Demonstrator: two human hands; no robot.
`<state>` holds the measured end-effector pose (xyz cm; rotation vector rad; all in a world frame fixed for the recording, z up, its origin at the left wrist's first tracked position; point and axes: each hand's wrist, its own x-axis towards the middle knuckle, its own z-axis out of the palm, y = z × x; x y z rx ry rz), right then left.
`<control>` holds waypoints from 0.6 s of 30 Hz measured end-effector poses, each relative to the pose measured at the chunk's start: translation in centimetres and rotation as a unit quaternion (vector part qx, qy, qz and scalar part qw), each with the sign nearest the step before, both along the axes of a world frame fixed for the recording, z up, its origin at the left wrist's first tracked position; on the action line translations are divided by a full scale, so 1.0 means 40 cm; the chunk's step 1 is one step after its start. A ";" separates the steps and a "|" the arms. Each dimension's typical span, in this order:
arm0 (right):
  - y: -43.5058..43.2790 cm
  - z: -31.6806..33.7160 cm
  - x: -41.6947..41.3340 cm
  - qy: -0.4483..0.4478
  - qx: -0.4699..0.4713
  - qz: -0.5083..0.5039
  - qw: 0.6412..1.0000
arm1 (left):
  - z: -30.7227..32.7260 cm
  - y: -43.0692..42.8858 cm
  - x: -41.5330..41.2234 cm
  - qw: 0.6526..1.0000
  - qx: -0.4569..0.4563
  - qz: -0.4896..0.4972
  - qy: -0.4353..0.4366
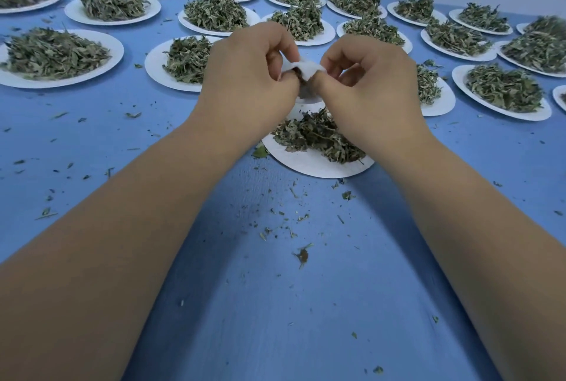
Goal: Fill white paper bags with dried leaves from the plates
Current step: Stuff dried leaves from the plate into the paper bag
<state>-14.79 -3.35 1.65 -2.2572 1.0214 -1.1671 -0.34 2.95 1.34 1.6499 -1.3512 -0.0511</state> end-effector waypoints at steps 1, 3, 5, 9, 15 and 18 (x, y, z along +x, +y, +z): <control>0.005 0.005 0.000 -0.005 -0.004 0.002 1.000 | -0.003 -0.001 0.002 0.999 -0.001 0.019 -0.030; 0.013 0.013 0.000 -0.020 0.017 0.020 0.999 | -0.007 -0.001 0.006 0.996 -0.001 0.051 -0.079; 0.017 0.017 0.000 -0.025 0.060 0.050 0.997 | -0.008 -0.003 0.012 0.992 -0.010 0.065 -0.108; 0.022 0.026 -0.007 -0.066 0.127 0.120 0.982 | -0.006 -0.002 0.015 0.988 -0.008 0.094 -0.124; 0.016 0.018 -0.012 -0.060 0.143 0.122 0.980 | -0.001 0.005 0.006 0.994 0.019 0.081 -0.075; 0.017 0.008 -0.011 -0.026 0.095 0.111 0.989 | 0.006 0.006 -0.003 0.996 0.040 0.074 -0.038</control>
